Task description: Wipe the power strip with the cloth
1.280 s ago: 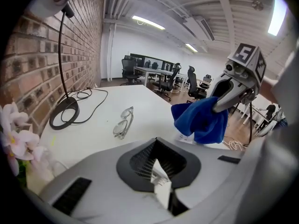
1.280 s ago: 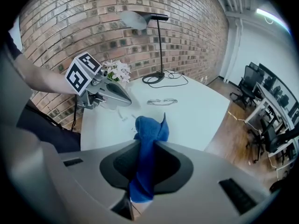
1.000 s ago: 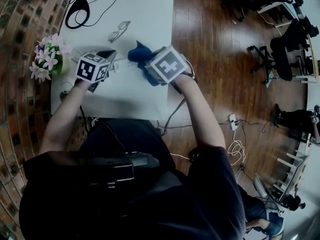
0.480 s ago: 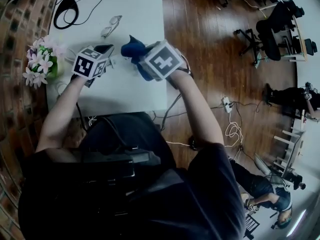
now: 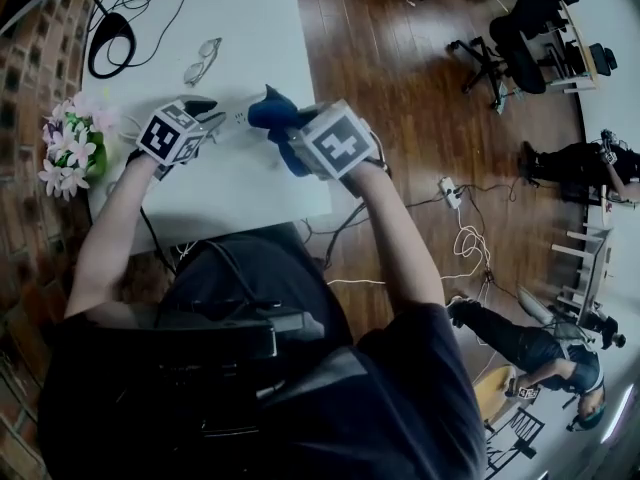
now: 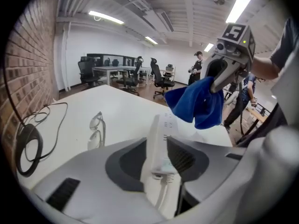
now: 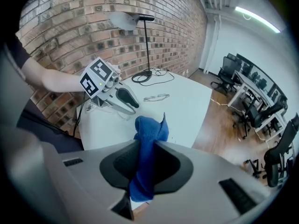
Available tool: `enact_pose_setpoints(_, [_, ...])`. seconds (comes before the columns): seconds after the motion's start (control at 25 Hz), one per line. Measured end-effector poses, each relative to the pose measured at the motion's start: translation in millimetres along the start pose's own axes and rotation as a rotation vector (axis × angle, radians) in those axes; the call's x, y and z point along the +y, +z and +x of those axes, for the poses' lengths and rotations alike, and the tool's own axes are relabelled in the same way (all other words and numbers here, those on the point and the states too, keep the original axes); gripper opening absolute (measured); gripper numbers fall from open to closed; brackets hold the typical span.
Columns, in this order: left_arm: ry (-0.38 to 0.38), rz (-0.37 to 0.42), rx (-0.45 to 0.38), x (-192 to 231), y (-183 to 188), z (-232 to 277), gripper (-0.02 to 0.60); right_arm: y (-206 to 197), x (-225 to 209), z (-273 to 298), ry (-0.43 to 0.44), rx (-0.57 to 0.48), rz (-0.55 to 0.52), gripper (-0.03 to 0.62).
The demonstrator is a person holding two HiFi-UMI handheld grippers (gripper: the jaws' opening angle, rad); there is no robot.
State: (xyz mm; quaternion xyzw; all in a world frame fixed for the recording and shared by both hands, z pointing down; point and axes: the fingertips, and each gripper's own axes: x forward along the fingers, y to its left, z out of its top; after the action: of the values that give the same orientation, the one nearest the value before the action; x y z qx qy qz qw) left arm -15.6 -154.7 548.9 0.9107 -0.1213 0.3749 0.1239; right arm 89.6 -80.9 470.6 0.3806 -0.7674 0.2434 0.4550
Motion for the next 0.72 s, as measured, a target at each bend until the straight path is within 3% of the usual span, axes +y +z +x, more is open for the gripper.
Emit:
enact_pose_setpoints(0.12, [-0.090,0.066,0.089,-16.0,-12.7,14.7,0.316,-20.0,-5.7,-4.3,-0.011,-0.005,0.055,0.063])
enact_pose_setpoints(0.24, [-0.101,0.131,0.152,-20.4,-20.1,33.9,0.333,-35.2,-13.2,-8.3,-0.021,-0.031,0.104,0.063])
enact_pose_setpoints(0.52, [-0.086,0.172,0.314,-29.9,-34.0,61.7,0.352,-67.3,-33.9,-12.8,0.004,-0.061,0.149,0.063])
enact_pose_setpoints(0.72, [-0.058,0.182,0.326,-36.7,-26.7,61.9,0.347,-76.3,-44.1,-11.8,0.052,-0.091,0.164,0.063])
